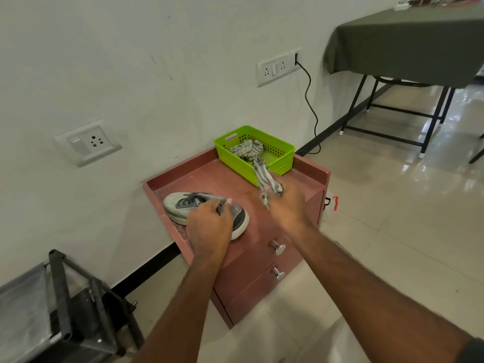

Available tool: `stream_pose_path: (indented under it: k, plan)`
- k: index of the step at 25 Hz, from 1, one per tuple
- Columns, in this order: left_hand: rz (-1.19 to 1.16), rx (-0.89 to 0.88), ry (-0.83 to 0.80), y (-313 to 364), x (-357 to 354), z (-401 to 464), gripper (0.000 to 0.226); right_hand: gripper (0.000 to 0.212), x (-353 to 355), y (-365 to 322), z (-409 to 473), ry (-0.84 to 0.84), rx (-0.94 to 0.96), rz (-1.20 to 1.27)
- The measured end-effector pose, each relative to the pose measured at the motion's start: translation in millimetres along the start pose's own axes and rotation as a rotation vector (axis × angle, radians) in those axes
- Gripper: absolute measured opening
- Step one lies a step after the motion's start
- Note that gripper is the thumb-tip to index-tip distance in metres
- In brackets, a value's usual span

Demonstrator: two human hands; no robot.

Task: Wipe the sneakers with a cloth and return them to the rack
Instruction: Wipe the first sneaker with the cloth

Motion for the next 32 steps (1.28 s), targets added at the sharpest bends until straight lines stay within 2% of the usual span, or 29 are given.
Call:
stream_pose_path:
  k: [1, 2, 5, 8, 12, 13, 15, 17, 18, 20, 22, 23, 24, 25, 27, 29, 32]
  plan:
    - [-0.066, 0.03, 0.019, -3.3, 3.1, 6.7, 0.026, 0.037, 1.5, -2.8, -0.4, 0.025, 0.156, -0.107]
    - [-0.114, 0.048, 0.013, -5.5, 5.7, 11.3, 0.025, 0.043, -4.1, -5.7, -4.9, -0.033, 0.277, -0.182]
    - [-0.211, 0.098, 0.004, -10.6, 13.3, 17.2, 0.039, 0.049, -44.5, 1.1, -28.0, -0.308, 0.437, -0.411]
    - [-0.246, 0.153, 0.061, -19.9, 25.9, 23.9, 0.042, 0.06, -61.8, 5.3, -54.9, -0.343, 0.506, -0.471]
    - [-0.361, 0.219, 0.103, -36.9, 42.0, 22.7, 0.037, 0.067, -82.0, 10.0, -81.6, -0.301, 0.863, -0.718]
    - [-0.383, 0.253, 0.088, -43.7, 42.2, 19.2, 0.037, 0.066, -85.9, 14.4, -86.6, -0.336, 0.886, -0.769]
    - [-0.438, 0.308, 0.075, -57.4, 42.0, 15.3, 0.038, 0.055, -81.8, 20.3, -96.5, -0.542, 0.891, -0.827]
    - [-0.496, 0.305, 0.097, -68.8, 47.4, 19.4, 0.045, 0.037, -67.8, 18.6, -103.4, -0.706, 0.804, -0.805]
    - [-0.51, 0.281, 0.108, -72.1, 50.9, 22.7, 0.048, 0.03, -60.1, 13.5, -100.4, -0.674, 0.717, -0.693]
    - [-0.511, 0.234, 0.102, -79.3, 53.9, 26.4, 0.053, 0.021, -40.0, -6.7, -80.9, -0.344, 0.518, -0.329]
    - [-0.515, 0.235, 0.103, -84.9, 54.8, 25.7, 0.053, 0.026, -23.5, -19.7, -60.9, 0.016, 0.407, -0.052]
    - [-0.528, 0.236, 0.099, -84.0, 53.9, 24.2, 0.046, 0.034, -23.3, -23.4, -55.0, 0.109, 0.429, -0.004]
    - [-0.541, 0.235, 0.09, -83.7, 50.5, 23.3, 0.037, 0.043, -29.8, -26.5, -52.8, 0.111, 0.469, -0.013]
    - [-0.553, 0.233, 0.079, -81.6, 47.5, 21.8, 0.032, 0.051, -43.5, -24.1, -52.1, 0.027, 0.513, -0.064]
    - [-0.593, 0.237, 0.065, -77.1, 40.2, 20.7, 0.044, 0.054, -71.9, -8.0, -57.5, -0.187, 0.633, -0.271]
    - [-0.625, 0.288, 0.101, -78.4, 38.1, 22.3, 0.045, 0.055, -88.7, 8.1, -66.6, -0.298, 0.719, -0.444]
    - [-0.633, 0.331, 0.155, -78.3, 38.6, 24.5, 0.029, 0.055, -95.0, 15.7, -84.1, -0.268, 0.964, -0.714]
Point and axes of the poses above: each hand's wrist, its own z-axis towards the middle knuckle, its own x-axis out of the back of the hand, y = z × x, the point moved 3 cm from there along z, towards the middle knuckle, and after that the axes turned 8 degrees about -x, right-handed, at the moved point
